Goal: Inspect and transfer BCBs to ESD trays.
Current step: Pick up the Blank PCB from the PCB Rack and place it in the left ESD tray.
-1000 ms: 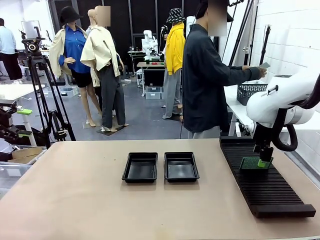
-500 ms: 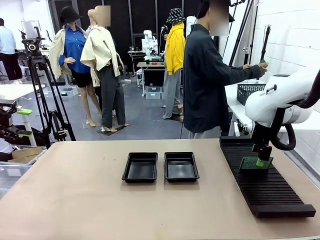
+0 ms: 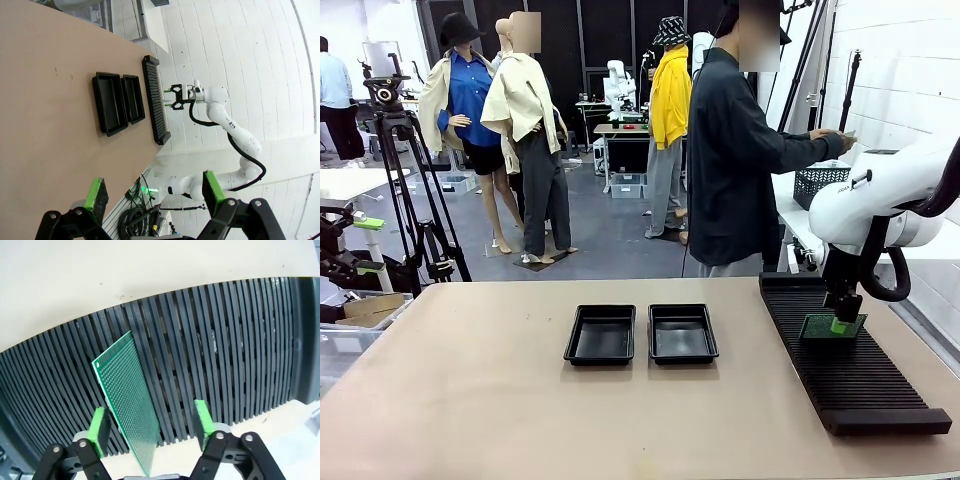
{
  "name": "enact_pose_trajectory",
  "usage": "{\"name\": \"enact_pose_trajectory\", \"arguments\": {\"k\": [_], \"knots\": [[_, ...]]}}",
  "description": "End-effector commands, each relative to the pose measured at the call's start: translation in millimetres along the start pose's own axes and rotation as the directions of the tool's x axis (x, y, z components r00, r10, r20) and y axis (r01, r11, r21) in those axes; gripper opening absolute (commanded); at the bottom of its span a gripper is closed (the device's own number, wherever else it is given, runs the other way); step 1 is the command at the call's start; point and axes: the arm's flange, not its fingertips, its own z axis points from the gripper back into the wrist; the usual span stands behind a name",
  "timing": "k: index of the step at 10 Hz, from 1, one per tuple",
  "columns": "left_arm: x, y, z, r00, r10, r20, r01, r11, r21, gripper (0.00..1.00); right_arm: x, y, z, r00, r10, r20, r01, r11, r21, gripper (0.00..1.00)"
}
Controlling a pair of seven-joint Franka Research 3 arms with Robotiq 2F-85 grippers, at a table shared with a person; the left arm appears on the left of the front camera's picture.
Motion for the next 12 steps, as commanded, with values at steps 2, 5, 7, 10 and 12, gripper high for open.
{"name": "enact_pose_trajectory", "arguments": {"k": [2,5,7,10,12], "knots": [[0.6,-3.1,1.2,1.0,0.006,0.006,-0.006,1.0,0.009,1.0,1.8,-5.9,2.5,1.0,-0.004,-0.028,0.004,1.0,0.007,0.71],[0.6,-3.1,1.2,1.0,0.006,0.006,-0.006,1.0,0.009,1.0,1.6,-6.5,2.8,0.999,0.002,-0.033,-0.002,1.0,0.011,0.57],[0.6,-3.1,1.2,1.0,0.006,0.006,-0.006,1.0,0.009,1.0,1.5,-6.5,2.8,0.999,0.009,-0.034,-0.008,1.0,0.016,0.49],[0.6,-3.1,1.2,1.0,0.006,0.006,-0.006,1.0,0.009,1.0,1.2,-6.6,2.5,0.999,0.011,-0.037,-0.01,1.0,0.025,0.31],[0.6,-3.1,1.2,1.0,0.006,0.006,-0.006,1.0,0.009,1.0,0.8,-6.3,2.7,0.999,0.013,-0.037,-0.012,1.0,0.029,0.08]]}}
